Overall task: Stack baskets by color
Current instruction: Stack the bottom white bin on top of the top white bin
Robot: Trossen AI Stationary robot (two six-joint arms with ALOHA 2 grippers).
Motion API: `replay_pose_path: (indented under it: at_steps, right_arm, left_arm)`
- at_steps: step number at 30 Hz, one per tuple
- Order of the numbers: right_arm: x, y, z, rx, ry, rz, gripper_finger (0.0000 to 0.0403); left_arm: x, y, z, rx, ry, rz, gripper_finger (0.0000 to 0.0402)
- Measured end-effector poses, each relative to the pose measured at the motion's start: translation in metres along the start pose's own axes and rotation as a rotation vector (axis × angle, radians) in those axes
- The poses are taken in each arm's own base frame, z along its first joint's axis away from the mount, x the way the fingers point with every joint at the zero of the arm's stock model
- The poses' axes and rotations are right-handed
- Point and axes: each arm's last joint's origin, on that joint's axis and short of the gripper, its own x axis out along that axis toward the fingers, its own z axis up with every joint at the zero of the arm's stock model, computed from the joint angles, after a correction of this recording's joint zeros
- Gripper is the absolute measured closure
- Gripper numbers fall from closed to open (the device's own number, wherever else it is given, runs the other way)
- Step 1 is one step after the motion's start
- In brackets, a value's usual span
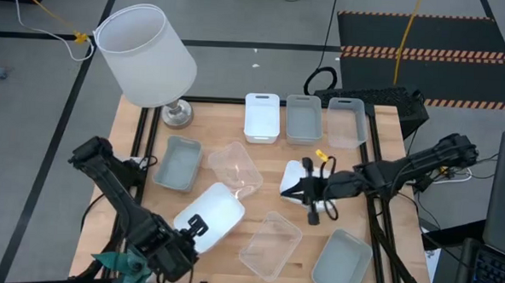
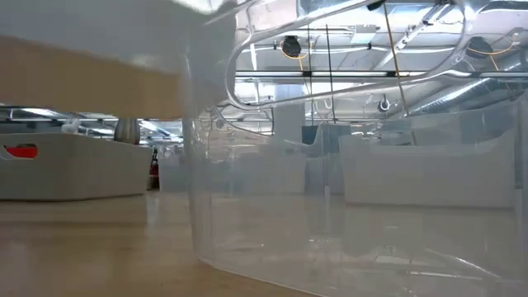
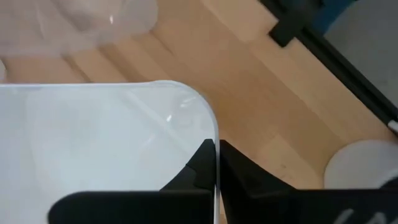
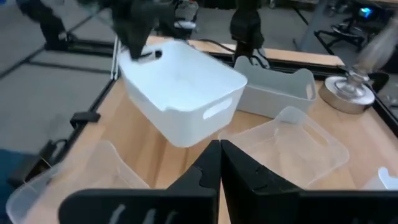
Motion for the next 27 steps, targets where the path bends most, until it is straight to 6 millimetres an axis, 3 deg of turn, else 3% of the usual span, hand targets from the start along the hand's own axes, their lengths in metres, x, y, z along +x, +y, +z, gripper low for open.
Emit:
replay_pose_path:
  at_steps: [9,16,20,27]
  right_arm:
    - [0.029,0.028,0.024,-0.15,0.07,0.129,0.0383]
    - [0.052,0.057,0.031,-0.348,0.161,0.136,0.0298]
    - [0.064,0.07,0.025,-0.482,0.193,0.096,0.0237]
    - [0.064,0.091,0.015,-0.661,0.214,0.053,0.0183]
  left_arm:
    - [-0.02,0.008,-0.007,0.389,-0.057,0.021,0.0393]
    - [-0.012,0.022,-0.006,0.462,-0.034,0.033,0.0393]
    - [-0.011,0.027,-0.006,0.535,-0.039,0.039,0.039]
    - [-0.009,0.035,-0.008,0.576,-0.041,-0.008,0.0391]
